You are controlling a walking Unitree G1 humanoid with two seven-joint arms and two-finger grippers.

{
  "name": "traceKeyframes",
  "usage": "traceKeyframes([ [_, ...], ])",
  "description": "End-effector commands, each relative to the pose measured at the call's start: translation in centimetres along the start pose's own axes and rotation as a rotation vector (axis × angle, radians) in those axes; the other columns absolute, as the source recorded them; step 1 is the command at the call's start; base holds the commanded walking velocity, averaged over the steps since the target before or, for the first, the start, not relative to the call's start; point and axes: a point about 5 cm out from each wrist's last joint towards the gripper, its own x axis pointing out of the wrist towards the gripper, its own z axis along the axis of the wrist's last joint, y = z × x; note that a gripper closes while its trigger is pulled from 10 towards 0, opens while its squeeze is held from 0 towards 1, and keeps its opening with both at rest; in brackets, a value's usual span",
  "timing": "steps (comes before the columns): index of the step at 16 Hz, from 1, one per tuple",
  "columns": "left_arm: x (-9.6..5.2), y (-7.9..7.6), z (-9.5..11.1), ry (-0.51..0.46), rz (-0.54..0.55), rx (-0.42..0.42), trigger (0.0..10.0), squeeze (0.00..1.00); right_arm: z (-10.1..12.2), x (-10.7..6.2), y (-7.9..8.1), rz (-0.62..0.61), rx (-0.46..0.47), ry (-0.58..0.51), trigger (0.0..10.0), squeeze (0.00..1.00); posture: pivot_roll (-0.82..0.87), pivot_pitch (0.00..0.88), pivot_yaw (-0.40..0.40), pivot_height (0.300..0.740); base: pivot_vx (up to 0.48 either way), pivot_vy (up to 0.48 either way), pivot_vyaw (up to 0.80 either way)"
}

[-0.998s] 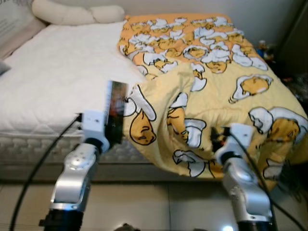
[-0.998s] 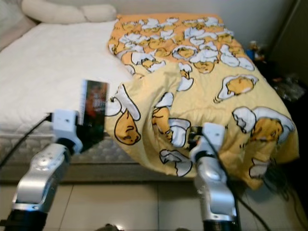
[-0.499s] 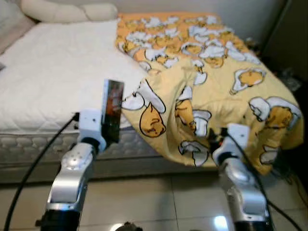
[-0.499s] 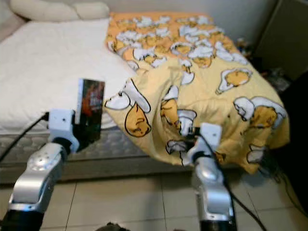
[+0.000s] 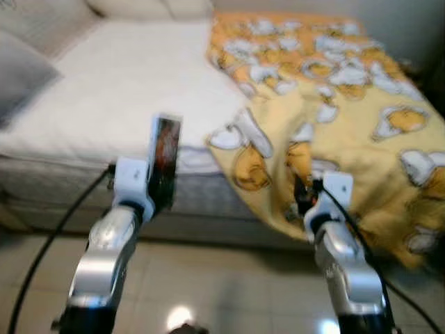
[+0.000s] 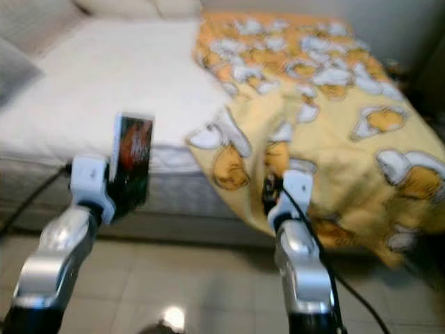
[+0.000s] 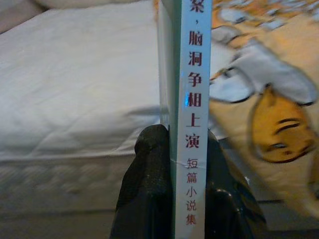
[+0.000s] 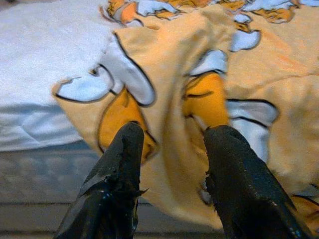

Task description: Clean up the room

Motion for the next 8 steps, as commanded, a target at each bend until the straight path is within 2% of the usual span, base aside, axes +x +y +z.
traceKeyframes([
  [1, 0.31, 0.04, 1.67, -0.063, 0.001, 0.015, 10.0, 0.00, -0.18, -0.03, 0.00, -0.001, 0.025, 0.007, 10.0, 0.00, -0.02, 0.000, 0.042, 0.740, 0.270, 0.000, 0.00],
  [8, 0.22, 0.24, 1.69, -0.059, 0.004, 0.020, 10.0, 0.00, -0.24, 0.20, 0.20, 0.004, 0.016, 0.008, 10.0, 0.00, -0.01, 0.000, 0.043, 0.740, 0.269, 0.000, 0.00],
])
